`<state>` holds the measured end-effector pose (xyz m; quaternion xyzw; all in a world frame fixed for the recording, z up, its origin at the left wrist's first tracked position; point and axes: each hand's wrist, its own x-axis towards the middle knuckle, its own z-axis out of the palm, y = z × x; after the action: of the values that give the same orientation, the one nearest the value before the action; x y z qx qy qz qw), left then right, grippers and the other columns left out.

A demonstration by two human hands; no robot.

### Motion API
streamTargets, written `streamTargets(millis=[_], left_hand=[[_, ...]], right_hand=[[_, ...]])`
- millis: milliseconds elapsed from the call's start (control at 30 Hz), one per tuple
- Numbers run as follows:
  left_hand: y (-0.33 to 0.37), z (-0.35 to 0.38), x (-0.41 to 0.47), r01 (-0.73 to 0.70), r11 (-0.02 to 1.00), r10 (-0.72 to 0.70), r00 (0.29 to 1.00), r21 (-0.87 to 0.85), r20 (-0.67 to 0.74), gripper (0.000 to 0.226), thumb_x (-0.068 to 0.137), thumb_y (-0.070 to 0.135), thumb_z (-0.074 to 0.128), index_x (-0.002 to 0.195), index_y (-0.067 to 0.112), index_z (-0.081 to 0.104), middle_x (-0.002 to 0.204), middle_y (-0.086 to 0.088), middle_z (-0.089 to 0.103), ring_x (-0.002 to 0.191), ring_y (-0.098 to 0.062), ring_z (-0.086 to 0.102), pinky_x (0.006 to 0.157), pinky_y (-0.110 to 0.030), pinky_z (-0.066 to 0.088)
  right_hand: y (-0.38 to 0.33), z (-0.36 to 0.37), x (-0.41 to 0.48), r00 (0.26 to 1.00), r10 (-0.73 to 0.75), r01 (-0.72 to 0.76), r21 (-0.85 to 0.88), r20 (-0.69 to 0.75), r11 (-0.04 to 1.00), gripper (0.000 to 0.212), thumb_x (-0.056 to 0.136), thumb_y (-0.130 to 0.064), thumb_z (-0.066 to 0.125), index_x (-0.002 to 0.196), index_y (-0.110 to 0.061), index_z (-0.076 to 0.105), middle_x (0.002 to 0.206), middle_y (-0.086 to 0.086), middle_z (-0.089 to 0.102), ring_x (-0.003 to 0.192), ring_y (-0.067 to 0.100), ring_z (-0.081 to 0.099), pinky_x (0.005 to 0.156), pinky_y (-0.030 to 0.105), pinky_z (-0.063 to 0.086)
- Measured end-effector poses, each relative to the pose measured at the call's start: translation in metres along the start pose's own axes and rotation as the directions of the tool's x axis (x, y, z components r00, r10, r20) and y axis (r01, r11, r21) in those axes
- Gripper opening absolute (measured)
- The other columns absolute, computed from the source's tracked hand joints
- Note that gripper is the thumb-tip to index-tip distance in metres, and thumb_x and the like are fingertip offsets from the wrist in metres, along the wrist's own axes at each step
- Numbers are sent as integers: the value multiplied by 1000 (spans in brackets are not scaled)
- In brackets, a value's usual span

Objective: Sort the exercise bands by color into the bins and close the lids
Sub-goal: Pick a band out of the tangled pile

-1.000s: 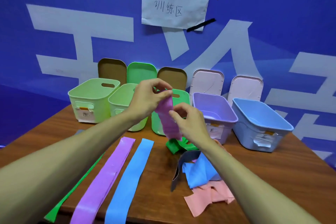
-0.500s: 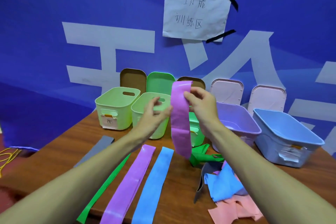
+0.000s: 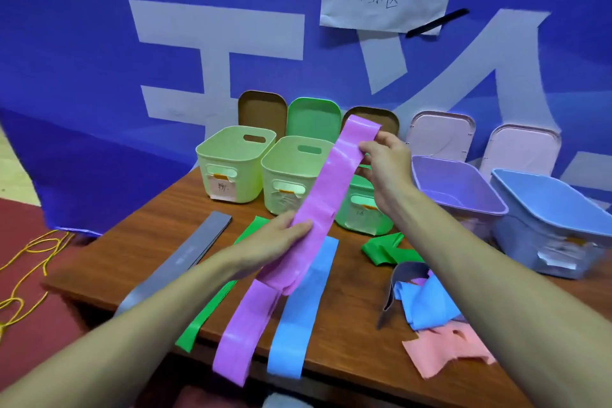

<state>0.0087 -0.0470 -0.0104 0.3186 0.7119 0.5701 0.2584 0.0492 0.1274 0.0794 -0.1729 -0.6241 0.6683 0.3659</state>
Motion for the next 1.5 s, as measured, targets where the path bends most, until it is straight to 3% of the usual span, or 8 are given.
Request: streamTargets(millis=[267, 467, 600, 700, 867, 1133, 1300, 1500], left_hand=[[-43, -39, -48, 302, 953, -298, 942, 2, -152, 25, 97, 21, 47, 72, 18, 46, 63, 5, 51, 50, -5, 51, 45, -17, 36], [-77, -32, -63, 393, 920, -391, 912, -16, -126, 13, 92, 6, 49, 92, 17, 55, 82, -3, 65, 65, -15, 61, 57, -25, 50], [-85, -33, -56, 334, 894, -320, 943, 299, -95, 13, 90, 10, 57, 102, 9, 59, 95, -7, 67, 78, -16, 61, 73, -30, 51], [-84, -35, -50, 302, 771, -302, 948, 560, -96, 10, 87, 18, 62, 89, 11, 56, 77, 0, 57, 69, -18, 54, 58, -26, 40], [-83, -29, -46, 321, 655, -324, 937, 684, -130, 58, 84, 18, 64, 133, 12, 34, 117, -14, 60, 107, -30, 58, 85, -35, 46], [-66, -26, -42, 172, 378, -257, 964, 910, -75, 62, 78, 32, 68, 133, 21, 42, 122, -5, 40, 102, -29, 57, 79, -39, 50], [-63, -18, -23, -1, 357, -283, 953, 934, 109, 75, 76, 25, 70, 142, 23, 35, 137, -2, 34, 124, -23, 35, 104, -39, 35], [-42, -4, 3, -3, 140, -380, 923, 990, 56, 35, 87, 22, 53, 122, 21, 59, 129, -6, 49, 129, -29, 31, 108, -54, 17]], right_hand=[[91, 43, -13, 960, 262, -245, -157, 94, 957, 25, 84, 9, 46, 88, -13, 56, 68, 6, 59, 37, 7, 57, 39, 21, 50], [141, 58, -20, 913, 389, -341, -289, 124, 894, 30, 84, 11, 49, 74, -16, 54, 66, 5, 55, 47, 12, 54, 36, 20, 49], [160, 57, -19, 888, 443, -366, -395, 121, 842, 28, 86, 10, 51, 74, -15, 53, 67, 8, 54, 39, 11, 55, 35, 20, 48], [173, 57, -16, 873, 472, -371, -461, 124, 806, 20, 86, 8, 53, 83, -11, 57, 78, 11, 57, 46, 14, 58, 38, 22, 51], [184, 57, -12, 865, 498, -370, -586, 66, 720, 28, 85, 9, 55, 68, -12, 48, 66, 7, 51, 50, 19, 56, 45, 25, 54], [166, 49, -12, 903, 419, -160, -826, 100, 541, 11, 79, -2, 56, 79, 0, 67, 77, 17, 70, 67, 28, 71, 65, 35, 60], [145, 16, -10, 909, 386, -64, -863, 156, 501, 13, 76, -6, 61, 78, -3, 73, 81, 16, 73, 77, 29, 71, 76, 41, 59], [101, -44, -4, 912, 327, 125, -928, 247, 352, 13, 78, -10, 61, 77, -18, 70, 79, 6, 68, 77, 18, 60, 62, 22, 41]])
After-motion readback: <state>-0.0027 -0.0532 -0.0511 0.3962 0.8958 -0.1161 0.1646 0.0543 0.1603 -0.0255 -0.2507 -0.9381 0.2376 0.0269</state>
